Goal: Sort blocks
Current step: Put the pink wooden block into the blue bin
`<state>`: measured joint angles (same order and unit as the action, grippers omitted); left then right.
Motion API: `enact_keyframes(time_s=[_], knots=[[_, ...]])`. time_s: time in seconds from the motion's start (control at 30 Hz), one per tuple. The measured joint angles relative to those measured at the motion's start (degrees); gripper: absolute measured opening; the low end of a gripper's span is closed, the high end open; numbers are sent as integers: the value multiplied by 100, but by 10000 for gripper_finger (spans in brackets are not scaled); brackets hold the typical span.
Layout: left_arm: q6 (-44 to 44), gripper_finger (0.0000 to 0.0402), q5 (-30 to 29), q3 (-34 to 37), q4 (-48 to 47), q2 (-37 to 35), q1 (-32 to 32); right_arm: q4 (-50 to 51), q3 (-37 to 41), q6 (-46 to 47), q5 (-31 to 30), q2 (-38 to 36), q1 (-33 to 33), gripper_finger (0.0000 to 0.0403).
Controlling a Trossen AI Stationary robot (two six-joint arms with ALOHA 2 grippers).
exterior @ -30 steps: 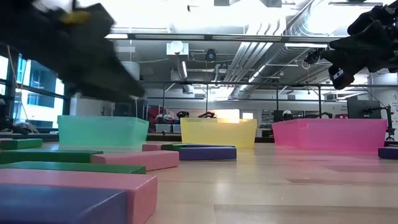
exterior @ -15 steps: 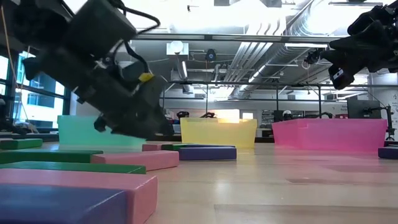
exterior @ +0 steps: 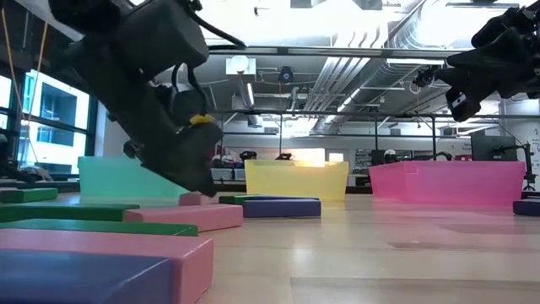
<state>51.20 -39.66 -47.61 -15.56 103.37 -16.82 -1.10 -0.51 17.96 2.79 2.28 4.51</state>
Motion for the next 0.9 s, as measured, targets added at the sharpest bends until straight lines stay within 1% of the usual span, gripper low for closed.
enact_keyframes(time_s=[0.13,0.23,0.3,0.43,0.53,0.63,0.73,0.8,0.9], knots=[[16,192,-118,-258,-967,-38,-2,0,-1,0,0,0,2,89],[106,184,-42,-445,-1580,-190,-30,0,-2,0,0,0,0,89],[449,181,-63,-505,-1864,-358,-112,0,0,0,0,0,0,89],[1494,179,-100,-461,-2302,-505,-433,0,-2,0,0,0,0,89],[2357,179,-312,-462,-2504,-497,-713,0,-1,0,-2,0,0,89],[3061,179,-603,-462,-2471,-421,-961,0,-1,0,0,0,2,89],[3710,179,-699,-468,-2428,-383,-1092,-1,0,0,0,0,2,89],[3889,179,-673,-466,-2444,-376,-1115,-1,0,0,-2,0,2,89],[3854,187,-634,-466,-2379,-378,-1117,-2,-2,0,-2,0,2,89]])
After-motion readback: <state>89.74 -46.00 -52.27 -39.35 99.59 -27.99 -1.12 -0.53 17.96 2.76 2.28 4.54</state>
